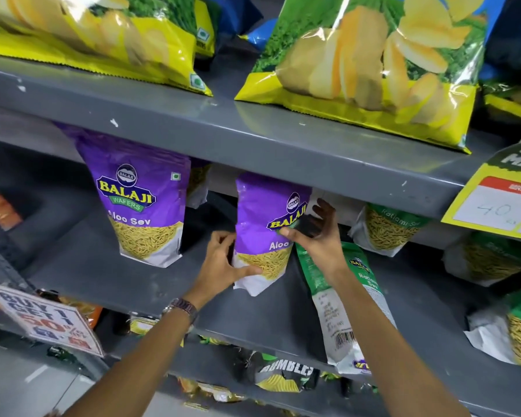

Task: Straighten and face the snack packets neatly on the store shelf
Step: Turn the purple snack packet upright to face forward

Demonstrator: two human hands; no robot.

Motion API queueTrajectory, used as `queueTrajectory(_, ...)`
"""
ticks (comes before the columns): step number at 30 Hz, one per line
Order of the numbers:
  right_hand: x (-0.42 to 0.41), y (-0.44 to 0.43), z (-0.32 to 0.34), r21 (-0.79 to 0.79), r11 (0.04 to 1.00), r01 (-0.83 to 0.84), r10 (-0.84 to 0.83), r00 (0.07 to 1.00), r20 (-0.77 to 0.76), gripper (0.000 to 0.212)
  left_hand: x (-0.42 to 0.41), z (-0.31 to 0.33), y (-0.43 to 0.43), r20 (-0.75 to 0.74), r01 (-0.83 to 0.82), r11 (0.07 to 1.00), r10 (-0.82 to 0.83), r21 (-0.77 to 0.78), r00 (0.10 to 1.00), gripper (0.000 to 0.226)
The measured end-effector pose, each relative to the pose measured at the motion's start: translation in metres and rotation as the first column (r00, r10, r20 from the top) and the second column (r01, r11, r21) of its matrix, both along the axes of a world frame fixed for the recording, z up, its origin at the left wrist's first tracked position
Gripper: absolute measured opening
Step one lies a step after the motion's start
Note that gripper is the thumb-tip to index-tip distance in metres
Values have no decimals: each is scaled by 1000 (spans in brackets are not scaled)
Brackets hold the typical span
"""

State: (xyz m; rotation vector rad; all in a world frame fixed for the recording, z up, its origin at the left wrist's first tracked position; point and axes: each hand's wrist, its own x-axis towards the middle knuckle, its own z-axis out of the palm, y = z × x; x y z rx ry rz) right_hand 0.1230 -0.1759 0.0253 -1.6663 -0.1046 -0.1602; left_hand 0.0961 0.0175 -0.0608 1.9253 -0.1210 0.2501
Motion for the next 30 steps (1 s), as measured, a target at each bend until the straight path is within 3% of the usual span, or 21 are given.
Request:
queueTrajectory(4,8,-2,-7,16,993,-115,116,992,-47,98,9,9,22,-78,92,995,-96,-47,992,89)
queueTrajectory(9,0,-3,-10,1,999,49,-49,999,-8,69,7,0,36,-140,69,953,-114,-294,983,117)
queueTrajectory(11,-4,-1,-9,-31,998,63,-63,998,7,59,0,-4,33,-161,41,933,-104,-356,981,119)
queueTrajectory(18,-13,2,-13,-93,989,118,-119,993,-5,59,-1,-10,19,-161,37,953,-89,-302,983,81)
queueTrajectory(30,-27,13,-10,-99,973,210,-211,977,-5,54,4,-9,24,-154,137,945,-189,-296,970,78)
